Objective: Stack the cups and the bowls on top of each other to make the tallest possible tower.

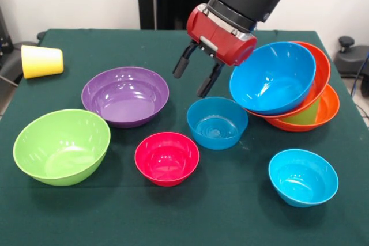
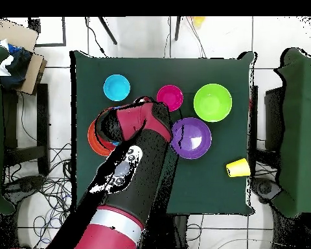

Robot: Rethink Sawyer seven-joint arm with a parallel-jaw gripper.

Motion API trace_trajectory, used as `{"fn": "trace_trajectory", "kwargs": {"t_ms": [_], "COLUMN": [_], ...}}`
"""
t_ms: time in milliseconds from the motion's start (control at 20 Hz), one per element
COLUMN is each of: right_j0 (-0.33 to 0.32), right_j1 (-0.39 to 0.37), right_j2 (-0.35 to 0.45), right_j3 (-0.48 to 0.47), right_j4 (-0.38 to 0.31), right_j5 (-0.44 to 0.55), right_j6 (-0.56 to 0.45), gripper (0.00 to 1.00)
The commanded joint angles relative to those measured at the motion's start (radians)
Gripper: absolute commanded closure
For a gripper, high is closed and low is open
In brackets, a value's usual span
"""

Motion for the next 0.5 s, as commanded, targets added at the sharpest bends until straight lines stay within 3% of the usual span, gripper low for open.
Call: {"fn": "trace_trajectory", "kwargs": {"t_ms": [50, 500], "right_j0": [0.011, 0.035], "right_j1": [0.043, 0.074], "right_j2": [0.066, 0.039], "right_j3": [-0.058, -0.090], "right_j4": [0.024, 0.054], "right_j5": [0.051, 0.070], "right_j6": [0.057, 0.085], "gripper": [0.00, 0.00]}}
